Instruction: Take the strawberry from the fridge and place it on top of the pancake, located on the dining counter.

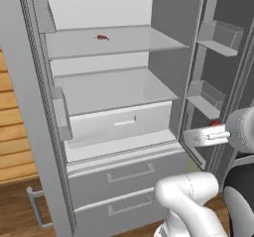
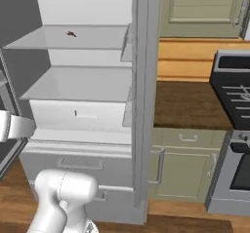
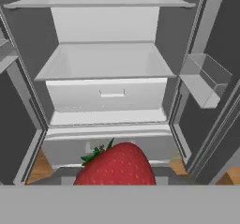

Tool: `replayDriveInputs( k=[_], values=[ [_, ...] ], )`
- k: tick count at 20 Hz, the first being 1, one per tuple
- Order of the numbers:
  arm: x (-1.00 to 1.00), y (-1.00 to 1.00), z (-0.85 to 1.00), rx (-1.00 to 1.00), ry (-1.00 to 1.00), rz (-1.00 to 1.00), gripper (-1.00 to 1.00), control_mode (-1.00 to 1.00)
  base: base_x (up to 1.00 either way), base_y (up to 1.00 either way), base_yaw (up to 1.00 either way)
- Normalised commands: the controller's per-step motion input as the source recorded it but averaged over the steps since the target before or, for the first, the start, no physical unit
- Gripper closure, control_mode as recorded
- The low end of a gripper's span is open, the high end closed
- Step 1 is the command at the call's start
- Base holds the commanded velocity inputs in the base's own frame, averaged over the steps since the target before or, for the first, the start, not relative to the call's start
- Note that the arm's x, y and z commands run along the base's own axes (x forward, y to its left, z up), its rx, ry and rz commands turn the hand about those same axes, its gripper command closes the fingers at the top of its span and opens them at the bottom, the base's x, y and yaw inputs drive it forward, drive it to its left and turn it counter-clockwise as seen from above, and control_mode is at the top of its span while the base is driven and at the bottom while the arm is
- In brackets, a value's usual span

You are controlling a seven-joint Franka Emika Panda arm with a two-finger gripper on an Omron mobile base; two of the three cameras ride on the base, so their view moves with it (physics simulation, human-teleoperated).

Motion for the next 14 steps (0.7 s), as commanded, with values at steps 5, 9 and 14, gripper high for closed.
replayDriveInputs(
  k=[5, 9, 14],
  values=[
    [0.0, 0.0, 0.0, 0.0, 0.0, 0.0, 1.0, 1.0, -0.08, 0.38, -0.55],
    [0.0, 0.0, 0.0, 0.0, 0.0, 0.0, 1.0, 1.0, -0.48, 0.27, -0.6],
    [0.0, 0.0, 0.0, 0.0, 0.0, 0.0, 1.0, 1.0, -0.4, 0.13, -0.73]
  ],
)
